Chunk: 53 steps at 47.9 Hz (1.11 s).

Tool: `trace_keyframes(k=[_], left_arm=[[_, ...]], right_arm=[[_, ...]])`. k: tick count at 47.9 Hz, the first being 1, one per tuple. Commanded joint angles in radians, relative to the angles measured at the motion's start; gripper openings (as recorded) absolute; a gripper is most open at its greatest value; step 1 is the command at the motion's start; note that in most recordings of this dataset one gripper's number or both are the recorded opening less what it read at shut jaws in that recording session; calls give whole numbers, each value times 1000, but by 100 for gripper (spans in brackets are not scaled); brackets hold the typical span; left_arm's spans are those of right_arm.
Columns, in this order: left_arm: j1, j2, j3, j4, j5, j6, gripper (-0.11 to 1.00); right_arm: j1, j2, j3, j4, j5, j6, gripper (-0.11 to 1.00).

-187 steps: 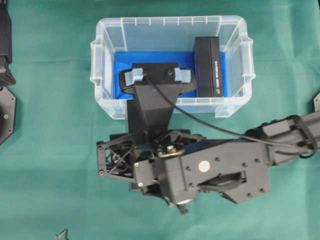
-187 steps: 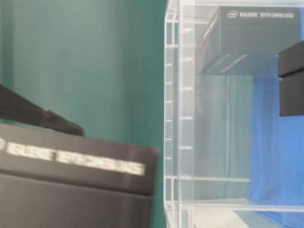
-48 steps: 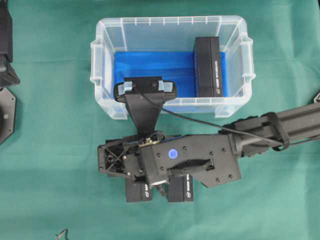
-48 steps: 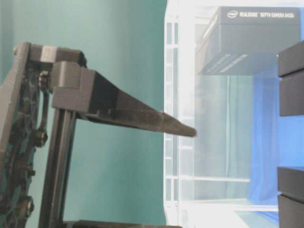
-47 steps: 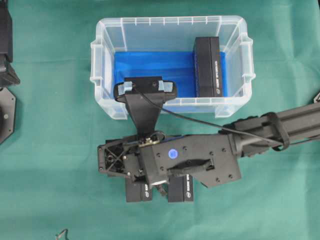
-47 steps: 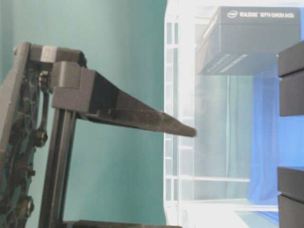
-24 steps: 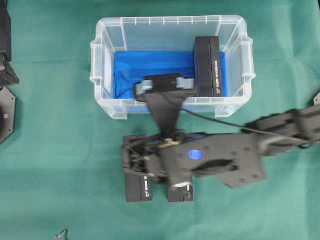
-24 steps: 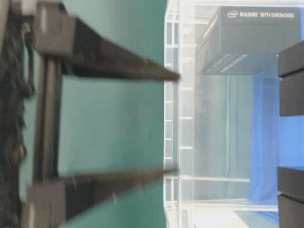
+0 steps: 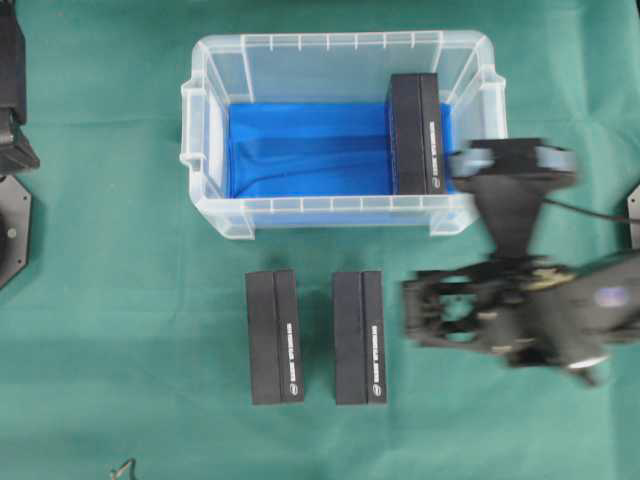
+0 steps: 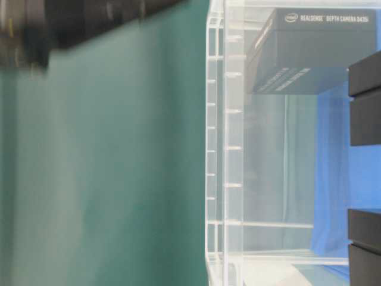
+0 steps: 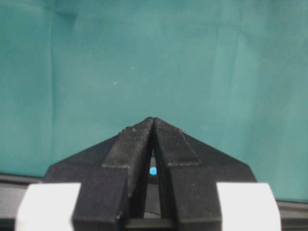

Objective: Take the box out of the case with the right arm.
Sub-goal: 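Open the right gripper and withdraw it to the right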

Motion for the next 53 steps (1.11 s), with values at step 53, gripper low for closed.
trace_keyframes(k=[53], left_arm=[[3, -6, -18, 2, -2, 0, 0]], right_arm=[[-451, -434, 362, -32, -34, -535, 91]])
